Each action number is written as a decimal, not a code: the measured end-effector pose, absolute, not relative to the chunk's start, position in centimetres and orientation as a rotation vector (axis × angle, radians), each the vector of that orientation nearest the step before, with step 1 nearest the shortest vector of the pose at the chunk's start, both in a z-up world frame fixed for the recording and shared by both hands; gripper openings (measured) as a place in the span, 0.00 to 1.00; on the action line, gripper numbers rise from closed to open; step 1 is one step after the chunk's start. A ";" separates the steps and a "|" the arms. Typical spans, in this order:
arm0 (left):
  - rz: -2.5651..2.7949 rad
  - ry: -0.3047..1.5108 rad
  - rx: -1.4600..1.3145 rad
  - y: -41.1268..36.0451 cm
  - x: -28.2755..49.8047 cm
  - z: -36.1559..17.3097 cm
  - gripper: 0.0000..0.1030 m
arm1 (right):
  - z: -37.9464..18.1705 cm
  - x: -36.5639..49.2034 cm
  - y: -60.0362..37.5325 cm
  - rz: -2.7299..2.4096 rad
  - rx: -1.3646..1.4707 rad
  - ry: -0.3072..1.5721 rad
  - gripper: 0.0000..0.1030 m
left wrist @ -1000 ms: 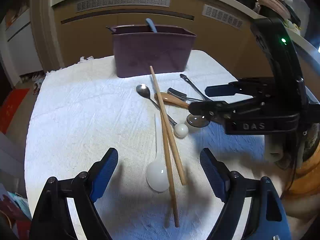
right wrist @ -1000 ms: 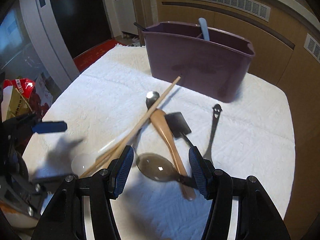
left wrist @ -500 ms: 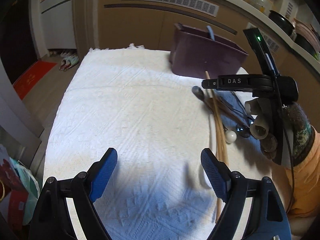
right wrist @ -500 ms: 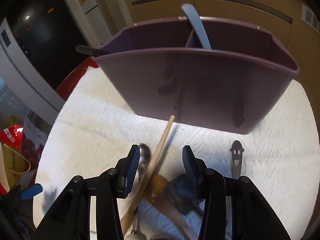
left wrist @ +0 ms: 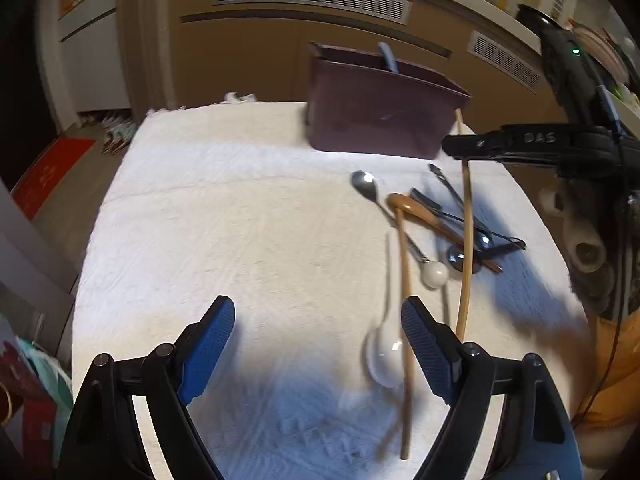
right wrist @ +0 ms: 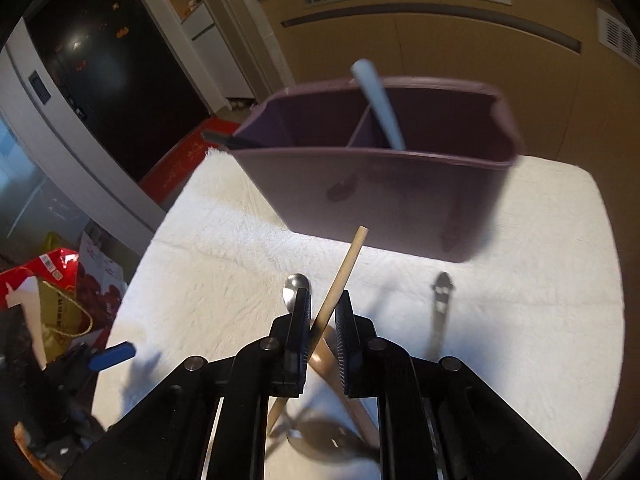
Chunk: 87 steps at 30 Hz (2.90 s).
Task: Organize utensils
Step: 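Grasp a wooden chopstick from the pile with the right gripper, then grasp the other wooden chopstick with the left gripper while the right gripper holds its chopstick, then lift both chopsticks upright and carry them toward the purple caddy with both grippers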
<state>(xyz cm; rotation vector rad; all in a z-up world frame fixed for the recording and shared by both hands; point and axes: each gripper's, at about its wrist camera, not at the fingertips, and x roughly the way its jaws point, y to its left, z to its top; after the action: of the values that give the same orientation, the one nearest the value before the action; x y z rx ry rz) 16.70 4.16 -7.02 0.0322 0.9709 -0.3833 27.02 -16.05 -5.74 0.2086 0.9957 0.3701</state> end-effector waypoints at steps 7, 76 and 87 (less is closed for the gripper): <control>-0.561 1.017 0.143 -1.4 17.8 -7.1 0.31 | -4.3 21.8 -22.5 0.306 0.247 0.945 0.13; -0.489 0.731 -0.026 1.0 17.3 2.3 0.04 | -1.7 23.3 -15.1 0.364 -0.066 0.919 0.43; -0.519 0.797 -0.119 2.7 20.9 -0.4 0.04 | -10.1 30.6 -10.5 0.294 -0.214 1.049 0.31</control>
<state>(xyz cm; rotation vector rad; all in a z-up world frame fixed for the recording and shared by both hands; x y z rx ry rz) 20.85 2.71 -0.38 -0.1186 0.7969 -0.5193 30.61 -10.53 -10.13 -0.2136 1.0488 0.2944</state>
